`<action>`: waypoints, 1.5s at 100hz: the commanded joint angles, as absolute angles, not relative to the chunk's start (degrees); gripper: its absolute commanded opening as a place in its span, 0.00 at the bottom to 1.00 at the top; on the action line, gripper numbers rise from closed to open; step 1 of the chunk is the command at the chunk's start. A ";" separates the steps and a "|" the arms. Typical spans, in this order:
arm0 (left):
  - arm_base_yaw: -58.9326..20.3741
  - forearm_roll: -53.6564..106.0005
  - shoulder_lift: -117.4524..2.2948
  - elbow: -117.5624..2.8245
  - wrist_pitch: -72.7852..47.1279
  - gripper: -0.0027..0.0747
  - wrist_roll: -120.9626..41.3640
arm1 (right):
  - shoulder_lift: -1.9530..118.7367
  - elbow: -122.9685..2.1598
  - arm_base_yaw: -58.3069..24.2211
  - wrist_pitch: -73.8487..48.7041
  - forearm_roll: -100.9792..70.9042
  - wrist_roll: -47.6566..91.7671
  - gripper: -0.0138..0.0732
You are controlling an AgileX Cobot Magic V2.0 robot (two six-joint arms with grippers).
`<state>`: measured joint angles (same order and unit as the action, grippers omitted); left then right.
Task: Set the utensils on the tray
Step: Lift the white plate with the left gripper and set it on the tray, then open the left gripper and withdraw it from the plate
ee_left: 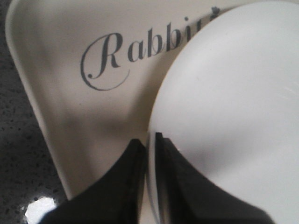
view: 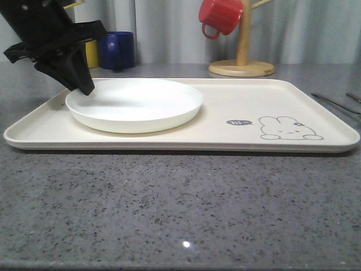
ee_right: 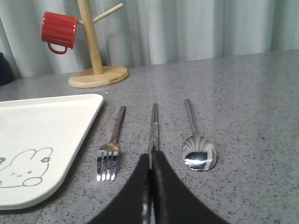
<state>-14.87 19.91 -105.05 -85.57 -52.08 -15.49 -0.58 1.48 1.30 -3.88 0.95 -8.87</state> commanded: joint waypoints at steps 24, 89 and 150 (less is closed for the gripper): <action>-15.29 21.73 -101.05 -87.39 -47.04 0.49 -15.44 | -1.85 0.57 1.36 0.95 0.92 -8.21 0.08; -10.39 20.54 -71.04 -62.45 -20.27 0.49 -14.93 | -1.85 0.57 1.36 0.95 0.92 -8.21 0.08; -7.15 17.99 -33.85 -32.36 -5.32 0.49 -15.25 | -1.85 0.57 1.36 0.95 0.92 -8.21 0.08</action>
